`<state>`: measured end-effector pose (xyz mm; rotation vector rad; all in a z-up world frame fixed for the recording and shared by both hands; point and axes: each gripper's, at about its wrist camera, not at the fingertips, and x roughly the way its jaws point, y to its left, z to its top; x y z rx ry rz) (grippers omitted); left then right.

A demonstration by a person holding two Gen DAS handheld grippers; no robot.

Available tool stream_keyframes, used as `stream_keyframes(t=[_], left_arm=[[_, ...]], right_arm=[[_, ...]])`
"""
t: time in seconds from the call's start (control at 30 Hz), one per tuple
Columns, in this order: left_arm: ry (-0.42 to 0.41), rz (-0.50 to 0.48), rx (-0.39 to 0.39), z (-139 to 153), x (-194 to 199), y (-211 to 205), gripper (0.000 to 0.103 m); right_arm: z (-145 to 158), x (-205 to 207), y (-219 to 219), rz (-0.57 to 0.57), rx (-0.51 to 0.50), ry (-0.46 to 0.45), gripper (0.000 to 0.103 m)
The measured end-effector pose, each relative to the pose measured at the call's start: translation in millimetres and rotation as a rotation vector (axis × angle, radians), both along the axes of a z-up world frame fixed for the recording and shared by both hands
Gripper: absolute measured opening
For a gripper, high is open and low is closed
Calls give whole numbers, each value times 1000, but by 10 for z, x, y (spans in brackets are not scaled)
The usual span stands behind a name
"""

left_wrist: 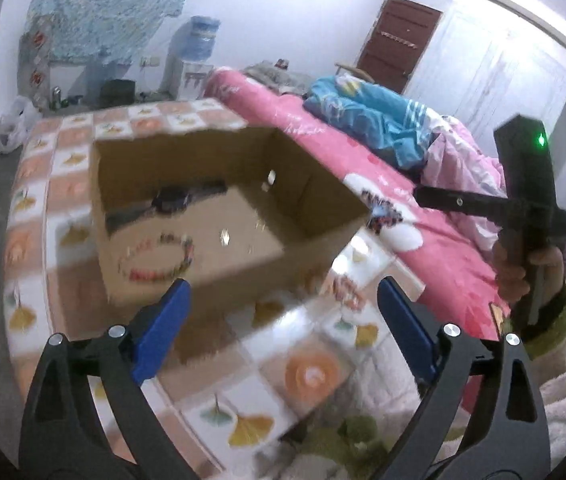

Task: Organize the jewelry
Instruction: 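Open both tools over the box to drop the earrings, then move the right tool down to the pink bead bracelet and close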

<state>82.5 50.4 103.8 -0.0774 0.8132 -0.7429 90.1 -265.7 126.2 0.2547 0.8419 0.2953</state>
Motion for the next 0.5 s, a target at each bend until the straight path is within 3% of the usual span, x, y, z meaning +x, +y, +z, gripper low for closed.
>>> stream_keyframes(t=[0.17,0.23,0.33,0.5], left_arm=[[70,65,86,-573,-190,32,91],[92,94,140,-777,-216,0,91],[118,130,188,-1007,-204,-37,91],[101,155,287,-1216,-171,-122,91]], right_arm=[[-683,-194,-54,-77,8,108,64],[-877,-183,-55,-103,-24,138,51],[-1169,-88,-47,-126,-96,182,41],[-1443,43,-20,-115,-166,232,29]])
